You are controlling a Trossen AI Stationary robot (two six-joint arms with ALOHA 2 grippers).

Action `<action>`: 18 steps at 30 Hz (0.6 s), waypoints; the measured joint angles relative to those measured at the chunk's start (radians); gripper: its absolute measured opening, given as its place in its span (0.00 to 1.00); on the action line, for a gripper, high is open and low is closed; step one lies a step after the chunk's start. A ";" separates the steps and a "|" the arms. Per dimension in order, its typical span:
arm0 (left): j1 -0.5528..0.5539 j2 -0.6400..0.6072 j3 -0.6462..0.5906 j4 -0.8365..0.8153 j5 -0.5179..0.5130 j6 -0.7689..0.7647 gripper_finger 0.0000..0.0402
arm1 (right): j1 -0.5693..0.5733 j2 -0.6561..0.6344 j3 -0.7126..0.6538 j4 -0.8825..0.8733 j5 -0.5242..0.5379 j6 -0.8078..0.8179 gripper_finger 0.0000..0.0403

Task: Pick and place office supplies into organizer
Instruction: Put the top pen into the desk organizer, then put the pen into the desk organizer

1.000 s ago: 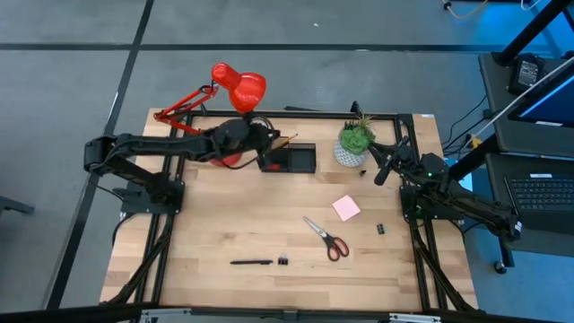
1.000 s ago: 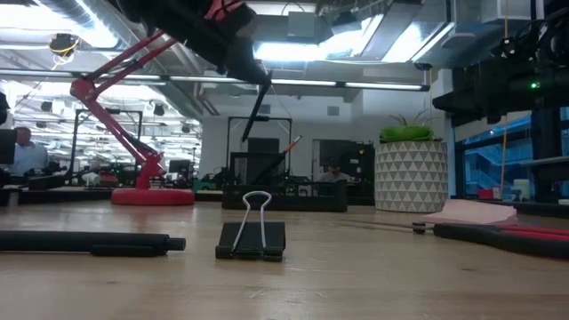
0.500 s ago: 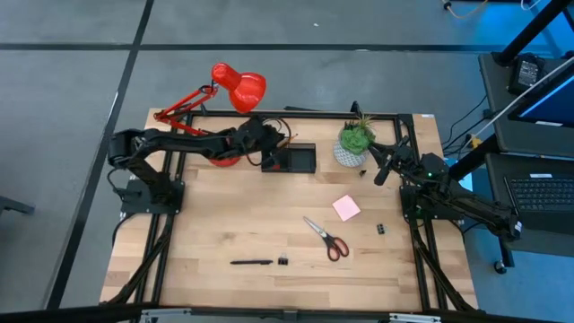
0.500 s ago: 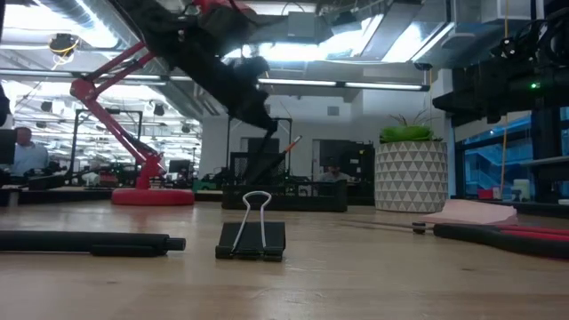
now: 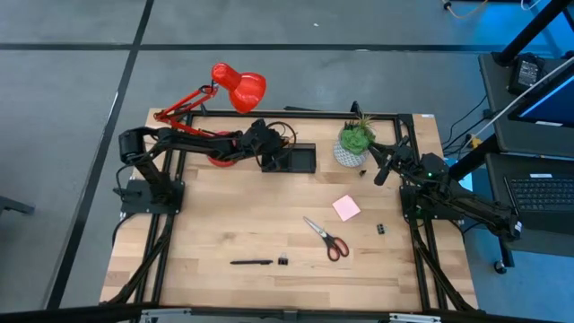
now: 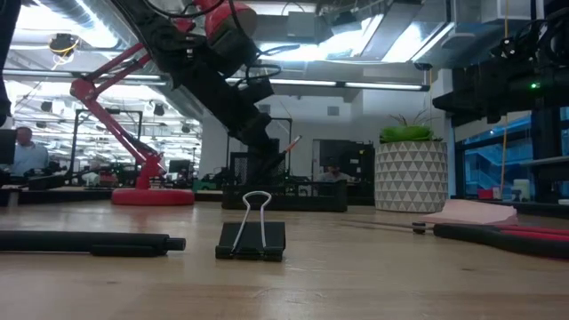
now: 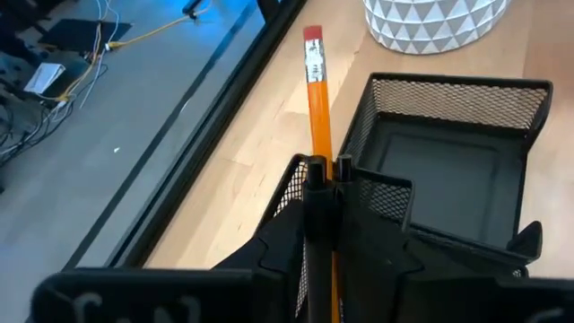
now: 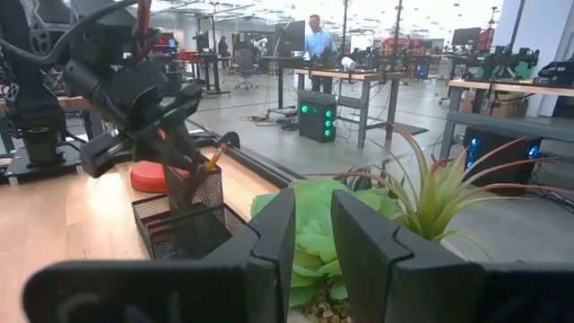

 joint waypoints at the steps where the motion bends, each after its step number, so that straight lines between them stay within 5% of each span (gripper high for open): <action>1: 0.000 0.000 0.000 0.001 0.000 0.000 0.19 | 0.000 0.000 0.000 0.000 0.000 0.000 0.20; 11: 0.000 -0.010 0.000 0.015 0.002 0.000 0.30 | 0.000 0.000 0.000 0.000 0.000 0.000 0.20; 18: -0.041 -0.131 -0.001 0.014 0.009 0.034 0.33 | 0.000 0.000 0.000 0.000 0.000 0.000 0.20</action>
